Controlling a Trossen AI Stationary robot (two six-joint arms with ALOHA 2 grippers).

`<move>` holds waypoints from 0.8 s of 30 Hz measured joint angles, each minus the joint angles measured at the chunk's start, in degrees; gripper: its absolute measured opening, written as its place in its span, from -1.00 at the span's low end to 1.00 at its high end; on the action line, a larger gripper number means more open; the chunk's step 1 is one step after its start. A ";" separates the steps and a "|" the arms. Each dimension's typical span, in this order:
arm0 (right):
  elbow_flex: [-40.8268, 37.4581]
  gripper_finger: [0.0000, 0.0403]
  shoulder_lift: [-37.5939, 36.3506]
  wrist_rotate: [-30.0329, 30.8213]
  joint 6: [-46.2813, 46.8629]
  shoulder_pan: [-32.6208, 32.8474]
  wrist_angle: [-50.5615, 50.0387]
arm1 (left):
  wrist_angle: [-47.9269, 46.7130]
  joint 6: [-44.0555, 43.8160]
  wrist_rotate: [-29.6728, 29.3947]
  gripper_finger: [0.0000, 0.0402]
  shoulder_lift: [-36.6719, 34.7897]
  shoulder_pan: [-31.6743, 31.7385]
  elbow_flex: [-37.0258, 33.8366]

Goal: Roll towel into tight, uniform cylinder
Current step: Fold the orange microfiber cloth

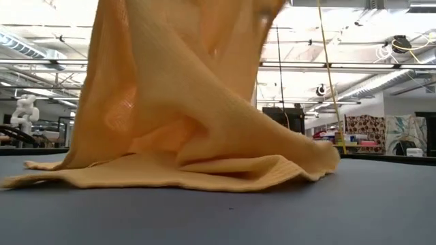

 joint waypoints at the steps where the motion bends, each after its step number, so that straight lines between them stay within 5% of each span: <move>1: 3.24 -0.99 0.00 1.67 -3.22 0.63 0.75 | -0.01 -0.64 0.00 -0.97 0.00 -0.10 0.00; 6: 13.35 -0.99 -0.13 -1.19 -14.98 1.48 6.34 | -0.26 -2.18 0.00 -0.87 0.00 -0.18 0.00; 10: 13.86 -1.00 -0.03 -8.88 -14.41 0.92 5.92 | -4.42 -2.38 0.02 -0.58 -0.99 1.76 -0.07; 13: 11.81 -1.00 0.12 -6.95 -12.05 1.09 2.35 | -8.33 -4.24 0.02 -0.38 -1.70 3.94 -0.08; 18: 10.63 -1.00 0.15 1.13 2.00 0.81 -17.37 | -15.69 -12.35 0.02 -0.17 -3.38 5.94 -1.23; 24: 10.54 -1.00 0.13 -0.16 29.72 -1.89 -44.90 | -26.00 -26.53 8.73 -0.11 -6.24 3.64 -1.31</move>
